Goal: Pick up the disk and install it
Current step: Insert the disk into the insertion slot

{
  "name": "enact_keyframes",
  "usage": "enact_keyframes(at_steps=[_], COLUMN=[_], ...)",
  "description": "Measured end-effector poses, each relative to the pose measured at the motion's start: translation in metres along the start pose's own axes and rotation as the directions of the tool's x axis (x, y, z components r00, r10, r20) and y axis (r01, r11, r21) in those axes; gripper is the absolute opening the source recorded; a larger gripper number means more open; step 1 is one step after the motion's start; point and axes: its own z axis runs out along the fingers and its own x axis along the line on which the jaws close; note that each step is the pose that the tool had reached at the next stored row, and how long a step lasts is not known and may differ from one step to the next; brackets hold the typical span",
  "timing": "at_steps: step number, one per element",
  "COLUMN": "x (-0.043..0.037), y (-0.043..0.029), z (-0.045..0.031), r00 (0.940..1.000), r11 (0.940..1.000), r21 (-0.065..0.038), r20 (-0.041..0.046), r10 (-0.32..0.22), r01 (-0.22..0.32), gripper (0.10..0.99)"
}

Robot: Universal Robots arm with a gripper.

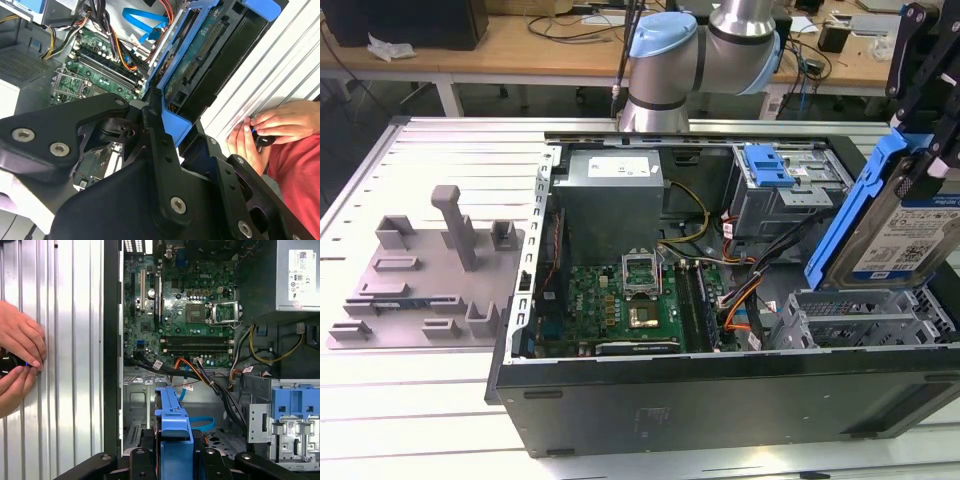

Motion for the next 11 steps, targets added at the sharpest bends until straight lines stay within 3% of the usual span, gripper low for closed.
enact_keyframes(at_steps=[11], x=[0.0007], y=[0.0006], z=[0.0026], r00=[1.0000], r11=[1.0000], r21=[0.000], r20=[0.0000], r10=[-0.004], r01=[0.004], gripper=[0.369])
